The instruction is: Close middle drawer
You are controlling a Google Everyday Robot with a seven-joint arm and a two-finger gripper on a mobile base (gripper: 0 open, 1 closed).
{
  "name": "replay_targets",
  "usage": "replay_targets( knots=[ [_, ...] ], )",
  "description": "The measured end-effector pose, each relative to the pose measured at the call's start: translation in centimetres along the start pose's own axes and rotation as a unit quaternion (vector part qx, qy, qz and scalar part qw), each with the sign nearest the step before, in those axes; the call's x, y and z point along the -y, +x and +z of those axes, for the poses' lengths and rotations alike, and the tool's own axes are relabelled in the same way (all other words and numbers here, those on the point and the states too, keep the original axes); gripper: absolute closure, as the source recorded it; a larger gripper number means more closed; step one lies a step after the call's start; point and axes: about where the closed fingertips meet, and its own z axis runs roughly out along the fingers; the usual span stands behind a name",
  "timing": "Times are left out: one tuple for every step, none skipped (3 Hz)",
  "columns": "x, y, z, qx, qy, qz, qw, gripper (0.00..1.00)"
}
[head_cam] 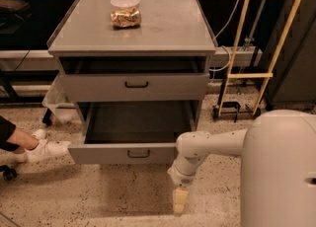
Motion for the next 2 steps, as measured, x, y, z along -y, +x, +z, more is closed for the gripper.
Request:
replay_targets(
  knots=[
    [4.8, -0.6, -2.8, 0.006, 0.03, 0.005, 0.9995, 0.0],
    [10.2, -1.6, -7.1, 0.031, 0.082, 0.021, 0.996, 0.0]
  ],
)
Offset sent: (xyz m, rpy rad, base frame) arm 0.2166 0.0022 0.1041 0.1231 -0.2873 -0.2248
